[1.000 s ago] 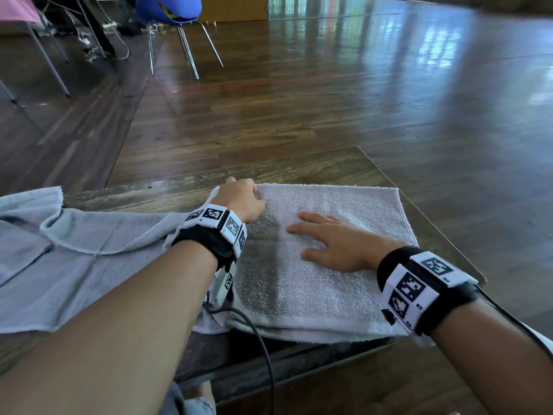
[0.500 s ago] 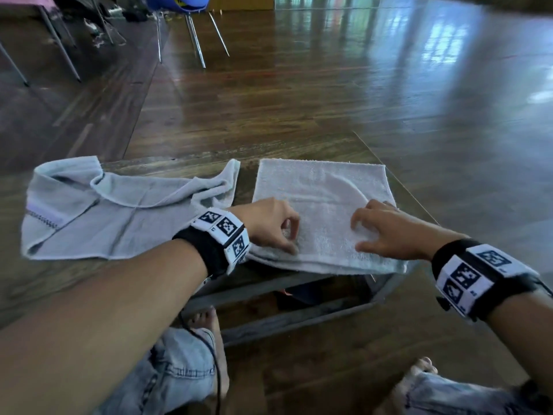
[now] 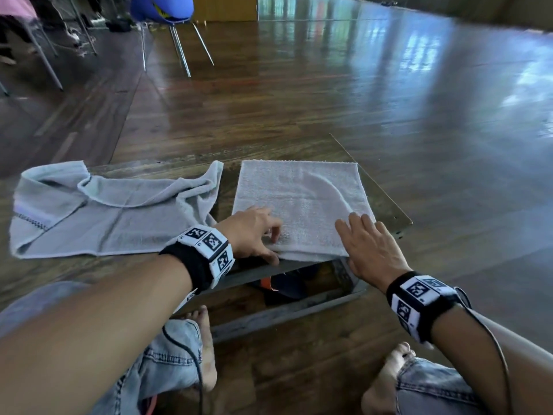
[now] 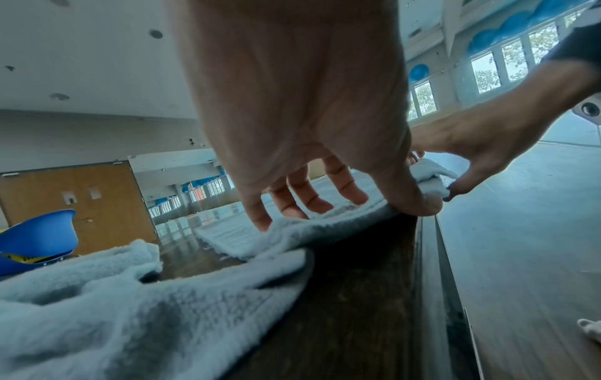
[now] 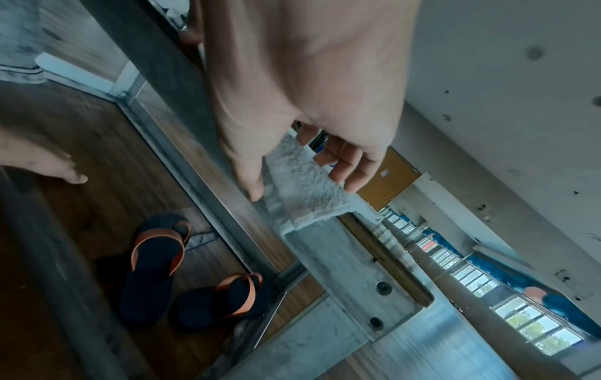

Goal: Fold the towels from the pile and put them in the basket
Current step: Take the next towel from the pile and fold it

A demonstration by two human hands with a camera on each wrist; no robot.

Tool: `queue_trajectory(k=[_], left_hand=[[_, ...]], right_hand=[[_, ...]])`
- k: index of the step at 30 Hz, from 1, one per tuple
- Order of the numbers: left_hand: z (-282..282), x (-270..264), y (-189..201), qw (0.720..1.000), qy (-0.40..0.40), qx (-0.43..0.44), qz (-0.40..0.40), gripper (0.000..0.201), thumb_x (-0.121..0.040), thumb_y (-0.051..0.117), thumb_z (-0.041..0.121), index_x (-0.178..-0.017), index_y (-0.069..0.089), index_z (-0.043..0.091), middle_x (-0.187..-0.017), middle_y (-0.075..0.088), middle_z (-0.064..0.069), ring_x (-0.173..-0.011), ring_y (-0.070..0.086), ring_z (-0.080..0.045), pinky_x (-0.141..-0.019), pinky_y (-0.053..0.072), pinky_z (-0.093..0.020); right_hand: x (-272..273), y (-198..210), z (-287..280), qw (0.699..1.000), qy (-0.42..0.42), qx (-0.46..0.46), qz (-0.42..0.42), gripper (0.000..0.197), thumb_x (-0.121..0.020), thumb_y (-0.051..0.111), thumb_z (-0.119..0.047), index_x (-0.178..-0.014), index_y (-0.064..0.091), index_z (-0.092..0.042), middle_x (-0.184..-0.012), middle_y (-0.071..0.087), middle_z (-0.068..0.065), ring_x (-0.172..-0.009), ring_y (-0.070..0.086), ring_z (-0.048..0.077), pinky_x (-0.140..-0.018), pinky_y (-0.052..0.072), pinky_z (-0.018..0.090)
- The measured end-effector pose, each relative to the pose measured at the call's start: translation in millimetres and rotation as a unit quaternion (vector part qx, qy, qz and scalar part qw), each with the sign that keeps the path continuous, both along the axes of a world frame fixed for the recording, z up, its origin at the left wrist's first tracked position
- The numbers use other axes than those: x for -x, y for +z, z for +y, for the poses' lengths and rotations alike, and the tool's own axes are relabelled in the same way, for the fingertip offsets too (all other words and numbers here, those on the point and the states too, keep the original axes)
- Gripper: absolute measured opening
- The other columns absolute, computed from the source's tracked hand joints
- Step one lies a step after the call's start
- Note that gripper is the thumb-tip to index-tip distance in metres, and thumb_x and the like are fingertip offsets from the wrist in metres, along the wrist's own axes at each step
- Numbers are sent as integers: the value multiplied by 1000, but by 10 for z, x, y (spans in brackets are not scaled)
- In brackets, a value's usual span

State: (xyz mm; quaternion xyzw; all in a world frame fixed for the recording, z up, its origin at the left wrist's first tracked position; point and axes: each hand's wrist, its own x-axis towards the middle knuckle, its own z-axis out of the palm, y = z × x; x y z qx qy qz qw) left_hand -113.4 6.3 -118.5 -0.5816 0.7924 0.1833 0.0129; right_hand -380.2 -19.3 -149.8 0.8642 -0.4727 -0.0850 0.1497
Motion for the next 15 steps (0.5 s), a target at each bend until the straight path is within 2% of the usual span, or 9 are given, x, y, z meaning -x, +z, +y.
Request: queue_trajectory(k=[2,4,7,9,11,13,15], left_hand=[[-12,0,5,1000,-3,-4,1,40,-73,79,53,-94,58,27,-101,51,4,-103,48,-15,-88,48,-41],[-34,-4,17,1000,-9,0,3,30,-81,74,48,-93,58,26,-99,52,5,-99,50,-15,-88,48,-40],[-57,-9,37,1000,-18,11,13,17,-87,68,36,-90,58,23,-97,55,5,-91,55,-16,-85,50,-40],[-62,13,44,999,-15,19,24,13,-88,66,31,-87,56,23,-94,59,4,-87,57,-16,-81,51,-38],[-64,30,47,998,-7,32,44,12,-88,64,29,-85,55,21,-89,61,2,-81,58,-17,-74,50,-35],[-76,32,57,996,1,56,63,12,-89,62,27,-84,54,20,-85,60,2,-76,58,-17,-66,46,-29],[-93,10,83,993,11,78,83,12,-89,61,25,-82,52,21,-80,60,4,-71,58,-16,-62,45,-28]], right_hand=[[-3,27,-33,999,-2,-3,-36,59,-78,71,-23,-129,42,-16,-118,49,7,-104,51,28,-85,46,37],[12,44,-53,999,0,-4,-54,58,-74,73,-32,-123,45,-17,-113,50,5,-102,53,27,-85,47,37],[22,4,-32,999,-7,-12,-31,78,-73,72,-56,-131,38,-17,-122,45,7,-106,50,27,-88,46,40],[13,-38,-15,1000,-13,-7,-2,89,-75,70,-63,-139,30,-16,-129,39,10,-112,45,29,-90,43,41],[-15,-47,-15,1000,-11,8,-8,80,-80,71,-50,-139,29,-16,-131,39,10,-111,46,29,-89,44,40],[-39,-1,-41,999,-4,16,-41,61,-81,67,-30,-132,36,-17,-124,44,7,-106,50,27,-85,45,37],[-38,67,-67,996,-2,-1,-86,45,-79,62,-26,-120,44,-19,-112,48,2,-100,53,25,-81,43,35]])
